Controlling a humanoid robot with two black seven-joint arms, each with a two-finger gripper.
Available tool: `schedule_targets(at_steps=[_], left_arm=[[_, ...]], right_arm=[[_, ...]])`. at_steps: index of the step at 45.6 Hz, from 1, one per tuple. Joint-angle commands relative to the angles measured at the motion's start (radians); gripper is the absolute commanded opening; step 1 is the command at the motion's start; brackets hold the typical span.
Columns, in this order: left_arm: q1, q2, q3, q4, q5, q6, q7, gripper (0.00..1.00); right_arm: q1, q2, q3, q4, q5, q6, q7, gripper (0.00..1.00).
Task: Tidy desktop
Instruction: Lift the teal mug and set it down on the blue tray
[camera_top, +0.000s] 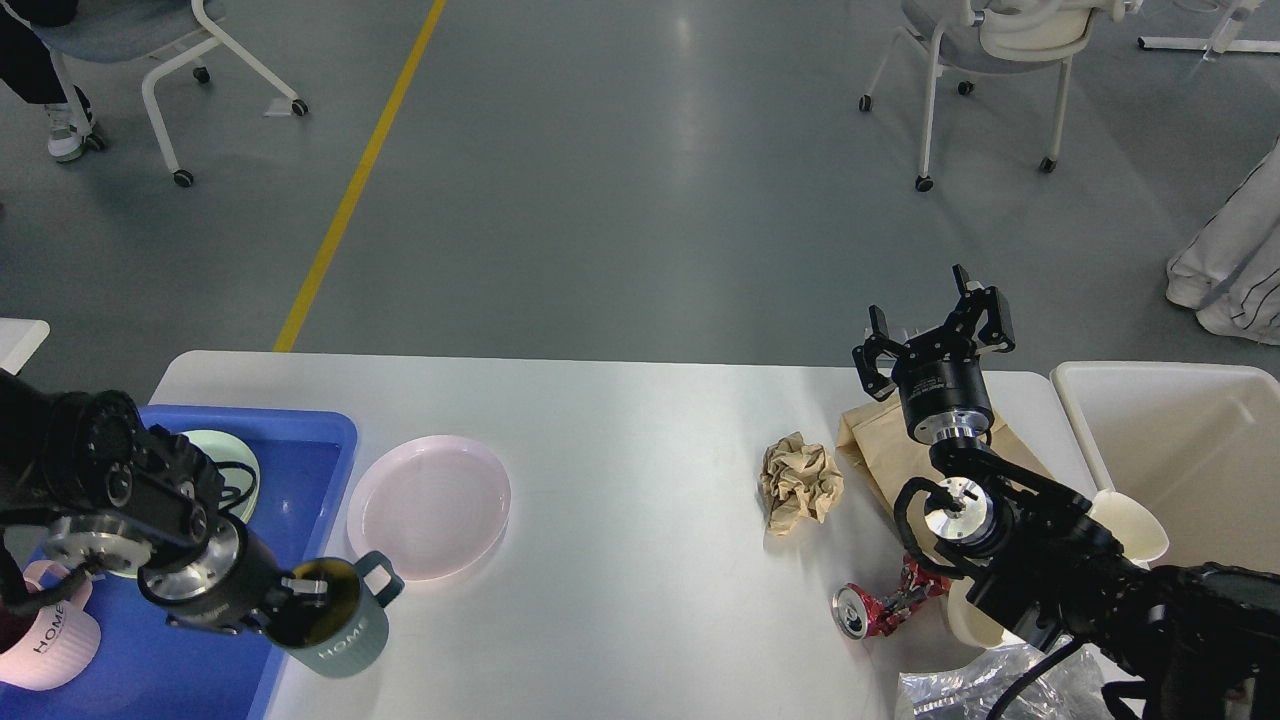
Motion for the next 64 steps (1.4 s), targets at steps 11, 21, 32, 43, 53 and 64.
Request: schedule_targets(at_steps=[11, 21, 32, 43, 53, 64], left_arm=[[-0.654, 0.164, 0.069, 0.112, 0.139, -0.692, 0.008, 0.00], [-0.794, 0.200, 0.081, 0.223, 0.151, -0.711, 0.006, 0.00], [-0.742, 0.243, 0.121, 0.221, 0.172, -0.711, 0.006, 0.00], [-0.495, 0.333, 0.164, 0.223, 0.175, -0.647, 0.005, 0.00], [-0.194, 0.436, 0.160, 0.234, 0.175, -0.380, -0.005, 0.00], [0.068, 0.499, 0.086, 0.273, 0.172, -0.222, -0.026, 0.00]], right_arm=[[0.000, 0.000, 0.000, -0.002, 0.000, 0.000, 0.000, 1.00], [0.000, 0.000, 0.000, -0.002, 0.000, 0.000, 0.000, 1.00], [0.000, 0.000, 0.000, -0.002, 0.000, 0.000, 0.000, 1.00], [0.000, 0.000, 0.000, 0.000, 0.000, 0.000, 0.000, 1.00], [0.000, 0.000, 0.000, -0.002, 0.000, 0.000, 0.000, 1.00], [0.000, 0.000, 0.000, -0.002, 0.000, 0.000, 0.000, 1.00]])
